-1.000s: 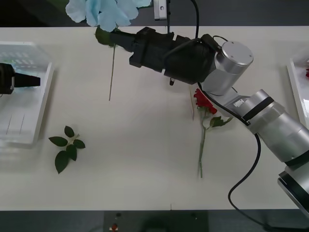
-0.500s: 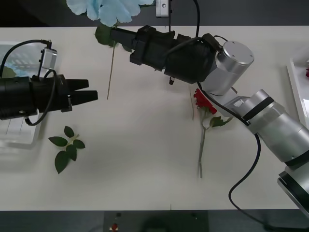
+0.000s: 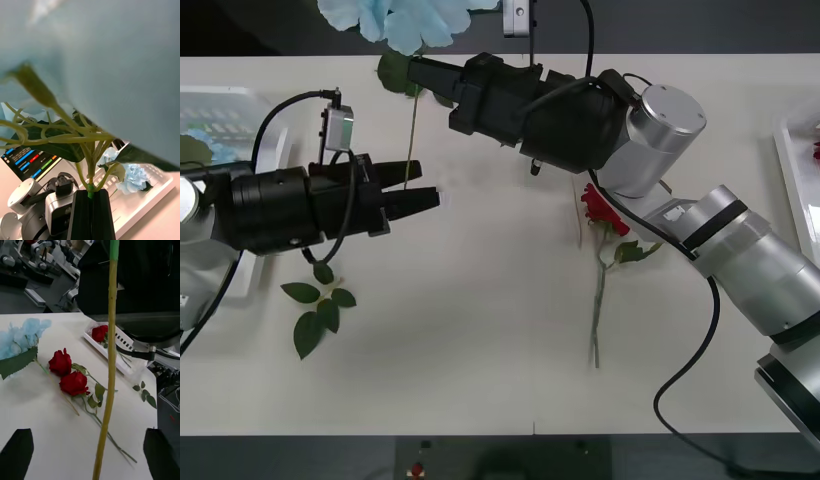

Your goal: Put the red flowers into the right box and the blue flowers into the left box

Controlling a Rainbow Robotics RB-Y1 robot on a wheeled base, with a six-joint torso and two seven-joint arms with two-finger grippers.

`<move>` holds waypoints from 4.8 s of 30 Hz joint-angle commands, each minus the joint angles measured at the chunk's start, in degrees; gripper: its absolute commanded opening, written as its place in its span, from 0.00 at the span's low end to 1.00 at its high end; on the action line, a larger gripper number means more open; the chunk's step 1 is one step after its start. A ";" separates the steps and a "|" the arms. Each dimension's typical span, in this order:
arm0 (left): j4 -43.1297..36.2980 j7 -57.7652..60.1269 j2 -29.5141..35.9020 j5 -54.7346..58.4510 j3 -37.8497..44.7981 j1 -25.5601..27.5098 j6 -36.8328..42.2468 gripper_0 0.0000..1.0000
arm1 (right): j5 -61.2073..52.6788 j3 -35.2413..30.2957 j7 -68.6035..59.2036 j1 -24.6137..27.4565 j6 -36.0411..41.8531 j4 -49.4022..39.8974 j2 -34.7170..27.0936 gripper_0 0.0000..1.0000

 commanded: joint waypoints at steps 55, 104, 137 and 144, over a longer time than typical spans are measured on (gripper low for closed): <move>-12.18 27.90 6.08 -48.94 29.09 5.26 2.37 0.00 | -0.10 18.51 -3.93 -1.74 3.58 -8.44 -43.01 0.93; 2.15 35.98 6.08 -70.47 29.00 14.75 -10.55 0.76 | 68.10 10.69 -30.03 -4.81 13.42 19.94 -23.42 0.85; -11.91 30.89 6.26 -34.35 28.39 -1.07 29.35 1.00 | 49.12 9.02 -31.00 -10.26 21.86 20.82 -41.43 0.00; -11.91 38.44 6.26 -36.64 16.61 -3.97 18.98 1.00 | 45.07 8.67 -30.91 -10.26 21.60 28.12 -50.49 0.00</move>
